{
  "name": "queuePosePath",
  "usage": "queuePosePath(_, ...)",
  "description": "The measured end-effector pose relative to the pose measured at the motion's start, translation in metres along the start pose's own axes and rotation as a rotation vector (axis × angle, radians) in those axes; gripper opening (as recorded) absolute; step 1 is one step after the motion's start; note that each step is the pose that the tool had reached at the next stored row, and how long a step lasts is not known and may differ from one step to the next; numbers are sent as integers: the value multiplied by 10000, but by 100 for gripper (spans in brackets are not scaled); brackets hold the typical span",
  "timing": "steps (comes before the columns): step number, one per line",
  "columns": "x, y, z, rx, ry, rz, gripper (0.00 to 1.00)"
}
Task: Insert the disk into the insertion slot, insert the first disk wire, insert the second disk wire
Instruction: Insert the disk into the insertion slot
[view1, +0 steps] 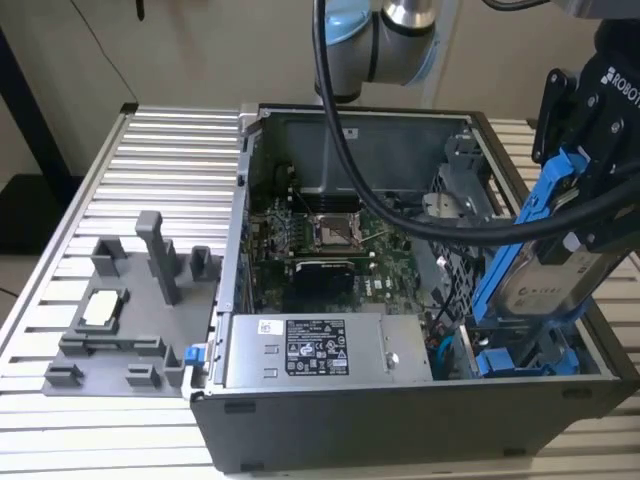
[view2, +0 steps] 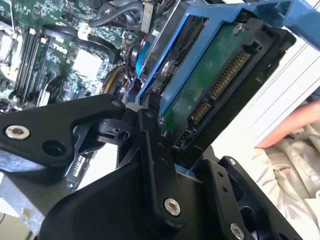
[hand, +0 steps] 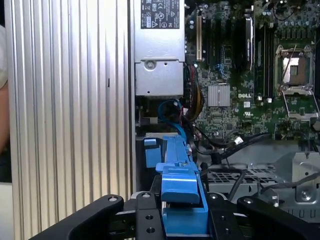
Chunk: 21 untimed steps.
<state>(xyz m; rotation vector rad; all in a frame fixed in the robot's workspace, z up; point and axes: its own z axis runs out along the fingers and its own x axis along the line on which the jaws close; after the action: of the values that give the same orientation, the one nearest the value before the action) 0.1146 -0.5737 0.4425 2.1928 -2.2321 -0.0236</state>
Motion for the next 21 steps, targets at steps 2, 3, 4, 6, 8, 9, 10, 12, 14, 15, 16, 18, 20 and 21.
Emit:
queuePosePath(2,0,-9,28,0,-1,-2,33)
queuePosePath(3,0,-19,32,0,0,-2,33)
queuePosePath(4,-1,-25,37,0,-1,0,33)
queuePosePath(6,-1,-36,55,-1,0,-1,33)
queuePosePath(8,-1,-43,77,-1,0,-23,33)
queuePosePath(9,-1,-48,86,-1,1,-74,33)
queuePosePath(10,-1,-52,94,-1,2,-141,33)
queuePosePath(12,-1,-59,110,-1,5,-274,33)
queuePosePath(14,-1,-63,130,-1,6,-356,33)
queuePosePath(15,-1,-67,145,-1,6,-357,33)
queuePosePath(16,-1,-71,161,-1,5,-358,33)
queuePosePath(18,-1,-76,194,-1,2,-357,33)
queuePosePath(20,-1,-81,224,-1,3,-357,33)
queuePosePath(21,-1,-84,239,-1,1,-358,33)
